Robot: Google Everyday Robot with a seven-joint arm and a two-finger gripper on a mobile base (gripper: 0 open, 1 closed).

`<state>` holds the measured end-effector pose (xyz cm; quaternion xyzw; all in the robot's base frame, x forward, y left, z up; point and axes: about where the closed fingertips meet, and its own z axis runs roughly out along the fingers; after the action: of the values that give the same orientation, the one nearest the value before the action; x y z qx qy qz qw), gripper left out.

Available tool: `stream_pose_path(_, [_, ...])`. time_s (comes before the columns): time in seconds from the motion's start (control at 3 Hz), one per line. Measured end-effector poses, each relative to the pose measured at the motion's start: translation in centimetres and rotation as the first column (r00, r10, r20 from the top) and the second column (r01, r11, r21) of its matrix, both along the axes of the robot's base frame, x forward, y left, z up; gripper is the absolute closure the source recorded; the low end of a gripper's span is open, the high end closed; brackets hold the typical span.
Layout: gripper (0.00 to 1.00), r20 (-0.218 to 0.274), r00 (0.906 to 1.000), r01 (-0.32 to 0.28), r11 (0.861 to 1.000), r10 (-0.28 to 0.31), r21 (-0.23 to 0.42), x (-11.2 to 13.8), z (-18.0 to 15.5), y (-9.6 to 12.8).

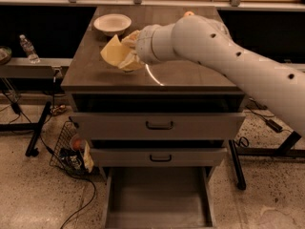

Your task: Pick sponge from bottom drawer and place on counter

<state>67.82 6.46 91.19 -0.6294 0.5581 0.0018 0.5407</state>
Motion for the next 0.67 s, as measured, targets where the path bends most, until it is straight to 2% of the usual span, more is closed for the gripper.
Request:
stream_pose_path(0.33, [0.84, -0.042, 0.9978, 0.051, 0.999, -0.051, 0.010, 3.2, -2.8, -0.5])
stream_pose_path(0.67, [0.54, -0.074, 0.9938, 0.085, 0.996, -0.083, 0.023, 5.3, -4.8, -1.3])
